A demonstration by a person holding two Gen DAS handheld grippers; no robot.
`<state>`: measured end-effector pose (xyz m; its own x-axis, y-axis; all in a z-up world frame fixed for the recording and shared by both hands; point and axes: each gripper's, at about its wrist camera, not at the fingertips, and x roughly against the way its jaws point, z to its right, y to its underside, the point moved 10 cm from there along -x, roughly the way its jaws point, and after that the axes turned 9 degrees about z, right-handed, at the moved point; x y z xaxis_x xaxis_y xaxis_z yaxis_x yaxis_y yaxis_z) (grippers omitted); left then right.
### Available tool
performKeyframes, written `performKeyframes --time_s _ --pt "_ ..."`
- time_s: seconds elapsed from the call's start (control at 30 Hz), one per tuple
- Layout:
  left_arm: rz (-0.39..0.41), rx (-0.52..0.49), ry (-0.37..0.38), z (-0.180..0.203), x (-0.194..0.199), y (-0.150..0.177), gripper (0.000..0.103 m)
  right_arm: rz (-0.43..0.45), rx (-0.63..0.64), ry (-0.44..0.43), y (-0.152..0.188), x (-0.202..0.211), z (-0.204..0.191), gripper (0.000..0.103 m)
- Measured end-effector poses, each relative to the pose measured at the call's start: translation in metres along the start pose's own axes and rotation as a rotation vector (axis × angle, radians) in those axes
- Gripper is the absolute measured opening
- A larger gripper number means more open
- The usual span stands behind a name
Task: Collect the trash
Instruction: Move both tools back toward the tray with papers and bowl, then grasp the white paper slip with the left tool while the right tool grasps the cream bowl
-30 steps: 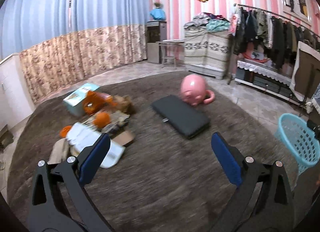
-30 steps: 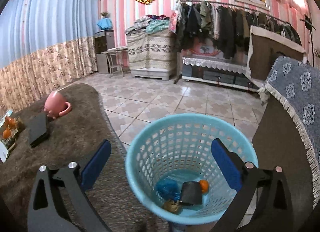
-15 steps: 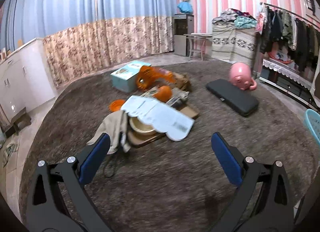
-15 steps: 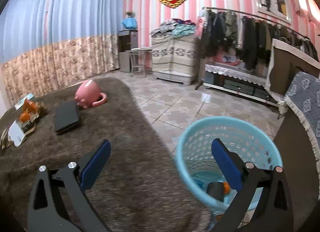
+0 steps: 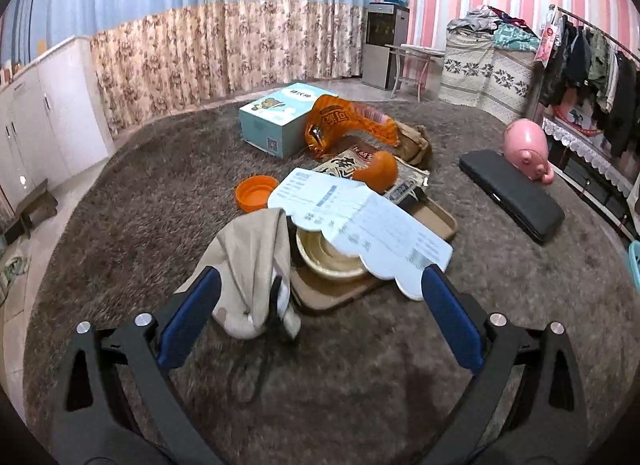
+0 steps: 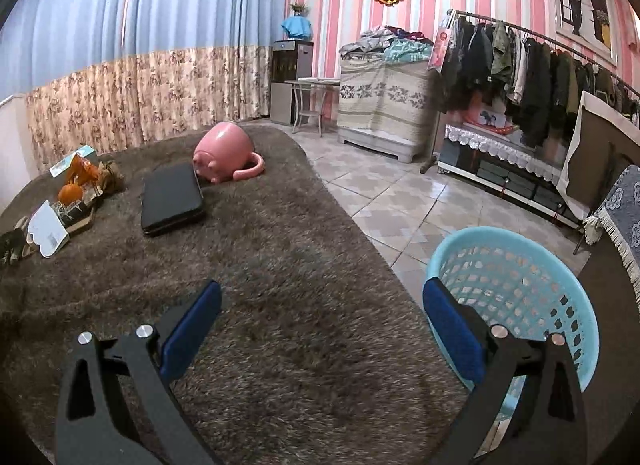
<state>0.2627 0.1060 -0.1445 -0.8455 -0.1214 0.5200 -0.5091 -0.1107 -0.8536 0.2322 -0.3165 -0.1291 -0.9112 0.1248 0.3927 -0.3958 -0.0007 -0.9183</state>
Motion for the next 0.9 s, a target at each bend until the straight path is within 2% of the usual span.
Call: performKeyframes --time_s 0.1,0.17,0.27,0.6,0.7,0.77,0.9 --pt "-0.015 -0.013 0.013 0.003 -0.011 -0.006 0.090 -0.009 0.003 0.010 0.004 -0.001 0.002 0.098" --pt "-0.040 -0.014 0.036 0.008 -0.020 -0.007 0.081 -0.017 0.000 0.012 0.005 -0.003 0.004 0.098" --pt "-0.085 -0.015 0.056 0.015 -0.031 -0.004 0.076 -0.019 0.001 0.018 0.005 -0.004 0.004 0.098" --pt "-0.114 -0.038 0.063 0.030 -0.051 -0.012 0.074 -0.018 0.017 0.027 0.006 -0.005 0.004 0.098" --pt "-0.106 -0.057 0.044 0.033 -0.053 -0.018 0.062 -0.013 0.024 0.031 0.005 -0.004 0.006 0.098" --pt "-0.096 -0.057 0.037 0.035 -0.051 -0.023 0.046 -0.008 0.027 0.033 0.004 -0.004 0.007 0.098" --pt "-0.072 -0.052 0.046 0.037 -0.044 -0.029 0.028 -0.008 0.019 0.029 0.004 -0.004 0.009 0.098"
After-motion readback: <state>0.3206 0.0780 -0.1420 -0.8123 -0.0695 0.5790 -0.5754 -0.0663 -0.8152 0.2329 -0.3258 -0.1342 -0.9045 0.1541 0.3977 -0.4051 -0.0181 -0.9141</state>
